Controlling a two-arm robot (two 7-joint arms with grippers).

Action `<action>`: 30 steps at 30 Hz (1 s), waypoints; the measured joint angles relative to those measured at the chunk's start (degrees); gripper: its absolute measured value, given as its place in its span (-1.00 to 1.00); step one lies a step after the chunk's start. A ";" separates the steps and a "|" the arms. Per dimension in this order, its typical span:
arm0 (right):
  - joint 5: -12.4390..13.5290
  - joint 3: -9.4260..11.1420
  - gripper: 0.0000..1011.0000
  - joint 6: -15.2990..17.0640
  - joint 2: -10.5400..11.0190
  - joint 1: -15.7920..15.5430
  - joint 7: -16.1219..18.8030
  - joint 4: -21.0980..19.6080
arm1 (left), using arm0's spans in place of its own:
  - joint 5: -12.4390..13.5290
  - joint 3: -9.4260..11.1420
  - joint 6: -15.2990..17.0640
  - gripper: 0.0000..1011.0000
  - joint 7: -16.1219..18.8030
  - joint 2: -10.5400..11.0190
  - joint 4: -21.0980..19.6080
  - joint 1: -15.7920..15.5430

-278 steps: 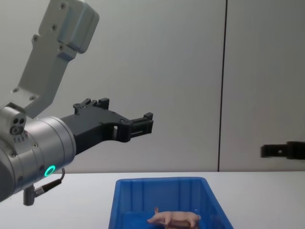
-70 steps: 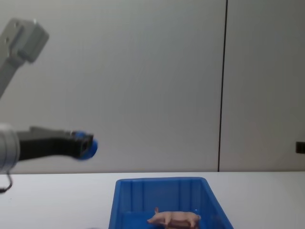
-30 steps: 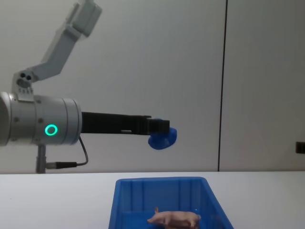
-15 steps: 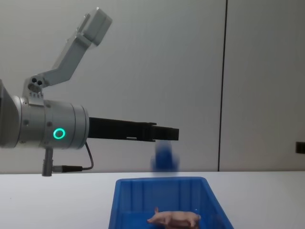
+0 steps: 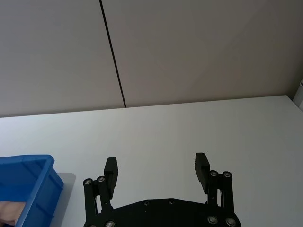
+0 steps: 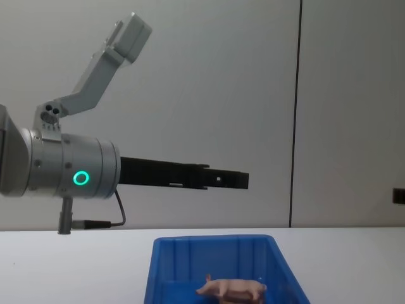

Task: Pick up the two dolls from the table and place them into the box.

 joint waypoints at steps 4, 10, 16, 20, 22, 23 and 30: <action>0.00 0.00 0.98 0.00 0.00 0.00 0.00 0.00 | -0.04 -0.05 -0.94 0.87 1.57 0.13 -0.47 0.23; 0.00 0.00 0.98 0.00 0.00 0.00 0.00 0.00 | -0.07 -0.28 -2.59 0.98 4.56 0.40 -1.61 0.79; 0.00 0.00 0.98 0.00 0.00 0.00 0.00 0.00 | 0.19 -0.64 -4.70 0.98 8.91 0.76 -3.27 1.60; 0.00 0.00 0.98 0.00 0.00 0.00 0.00 0.00 | 0.75 -0.90 -6.41 0.98 12.61 0.99 -4.66 2.12; 0.00 0.00 0.98 0.00 0.00 0.00 0.00 0.00 | 0.97 -1.01 -6.94 0.98 13.87 1.08 -5.15 2.31; 0.00 0.00 0.98 0.00 0.00 0.00 0.00 0.00 | 1.14 -1.05 -7.31 0.98 14.47 1.11 -5.34 2.39; -0.26 -0.31 0.98 -1.17 0.28 -0.52 0.40 -0.42 | 2.55 -1.43 -9.91 0.98 20.61 1.30 -7.12 3.08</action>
